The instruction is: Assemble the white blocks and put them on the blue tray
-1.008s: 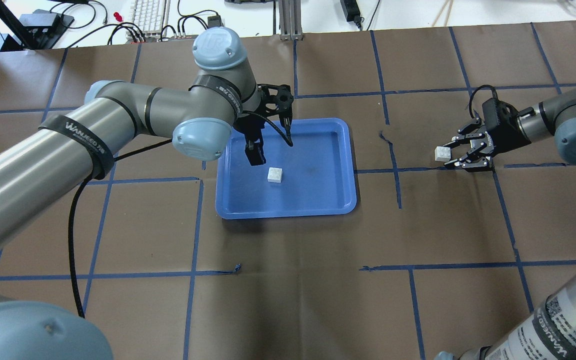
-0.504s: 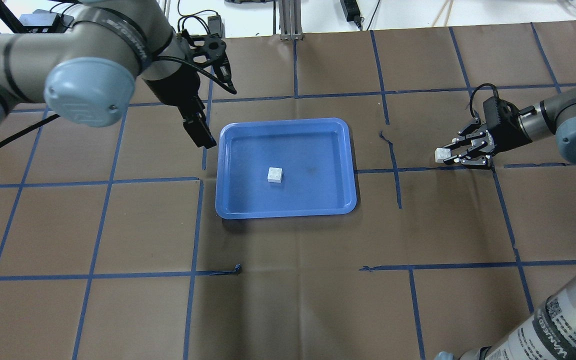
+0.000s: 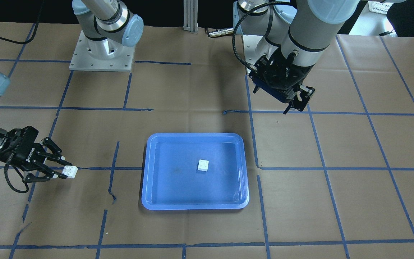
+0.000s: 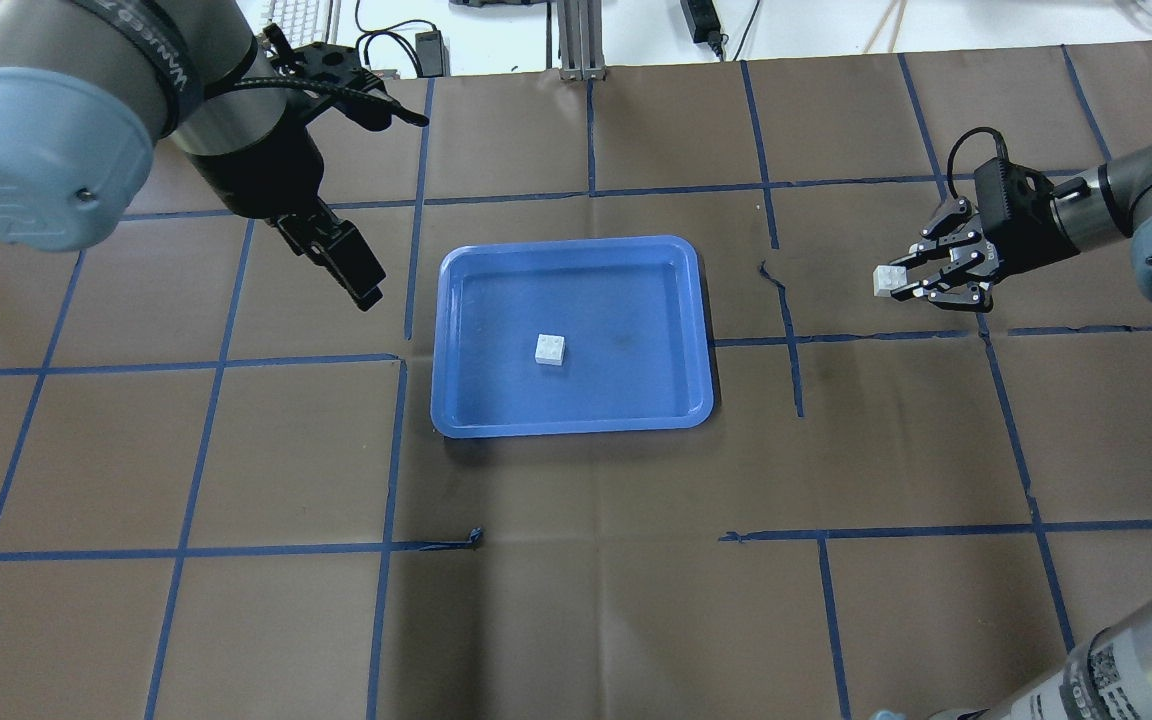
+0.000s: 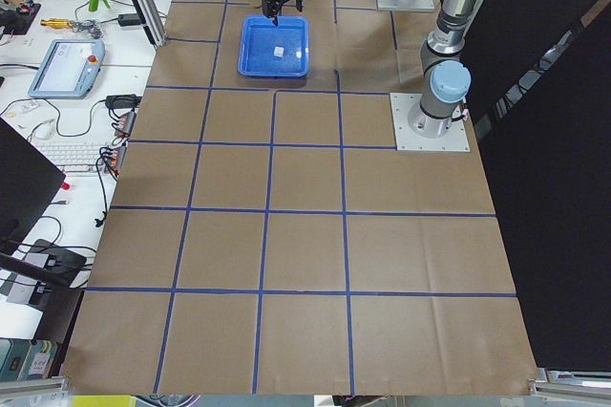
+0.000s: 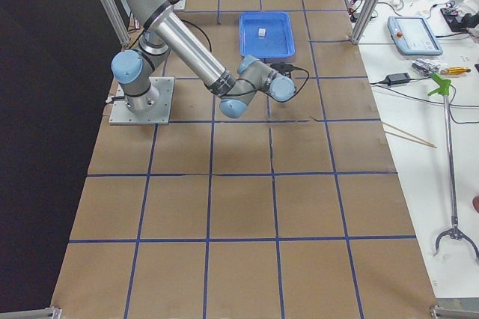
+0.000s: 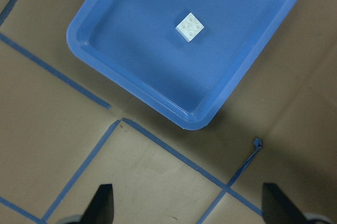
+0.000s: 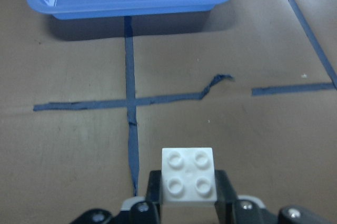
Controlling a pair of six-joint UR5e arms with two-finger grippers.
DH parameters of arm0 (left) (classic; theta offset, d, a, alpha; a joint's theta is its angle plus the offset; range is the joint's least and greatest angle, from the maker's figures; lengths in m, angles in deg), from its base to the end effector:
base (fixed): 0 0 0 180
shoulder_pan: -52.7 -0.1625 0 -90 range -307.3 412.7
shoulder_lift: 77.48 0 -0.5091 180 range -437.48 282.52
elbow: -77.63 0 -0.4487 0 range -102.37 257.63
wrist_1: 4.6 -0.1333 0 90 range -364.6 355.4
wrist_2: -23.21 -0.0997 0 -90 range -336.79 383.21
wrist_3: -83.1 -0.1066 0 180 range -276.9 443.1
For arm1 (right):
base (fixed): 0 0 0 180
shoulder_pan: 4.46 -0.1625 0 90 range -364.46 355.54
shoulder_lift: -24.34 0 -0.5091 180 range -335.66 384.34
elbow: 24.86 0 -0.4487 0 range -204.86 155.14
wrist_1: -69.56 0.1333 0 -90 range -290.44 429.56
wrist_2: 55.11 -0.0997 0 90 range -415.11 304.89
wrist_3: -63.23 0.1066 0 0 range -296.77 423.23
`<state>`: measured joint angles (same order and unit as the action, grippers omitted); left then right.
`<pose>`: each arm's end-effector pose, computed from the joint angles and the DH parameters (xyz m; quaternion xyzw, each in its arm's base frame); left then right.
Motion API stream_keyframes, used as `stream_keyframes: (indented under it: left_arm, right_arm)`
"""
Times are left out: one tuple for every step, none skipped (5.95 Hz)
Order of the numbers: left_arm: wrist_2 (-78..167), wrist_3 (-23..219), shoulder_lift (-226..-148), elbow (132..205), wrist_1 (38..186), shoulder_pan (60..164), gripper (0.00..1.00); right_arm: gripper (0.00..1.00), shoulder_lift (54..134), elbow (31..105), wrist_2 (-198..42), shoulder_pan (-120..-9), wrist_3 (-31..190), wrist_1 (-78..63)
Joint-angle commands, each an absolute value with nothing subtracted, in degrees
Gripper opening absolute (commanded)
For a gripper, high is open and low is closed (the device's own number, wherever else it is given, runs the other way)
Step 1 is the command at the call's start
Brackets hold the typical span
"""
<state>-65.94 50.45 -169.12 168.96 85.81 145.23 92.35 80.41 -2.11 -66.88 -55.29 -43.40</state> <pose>-0.1593 -0.5494 0.5359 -0.3019 -0.9529 -0.0266 0.0148 -0.1136 -0.6439 0.2558 -0.6431 0.6880 -0.2667 0.2047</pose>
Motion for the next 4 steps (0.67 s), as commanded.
stream_keyframes:
  left_arm:
    - [-68.7,65.9,-163.8,168.9,92.5,145.2,1.00]
    - [-68.5,77.5,-163.8,169.6,92.9,145.4,1.00]
    - [-66.7,80.1,-164.0,169.7,92.4,145.4,1.00]
    - [-65.2,80.0,-164.1,169.7,90.9,145.1,1.00]
  right_arm:
    - [0.29,96.1,81.6,-2.0,-73.4,-53.9,-42.4]
    - [0.29,96.4,83.1,-2.5,-76.8,-53.0,-42.8]
    - [0.28,96.4,84.0,-2.8,-80.7,-51.2,-43.6]
    - [0.28,96.4,84.1,-3.0,-84.1,-45.0,-47.9]
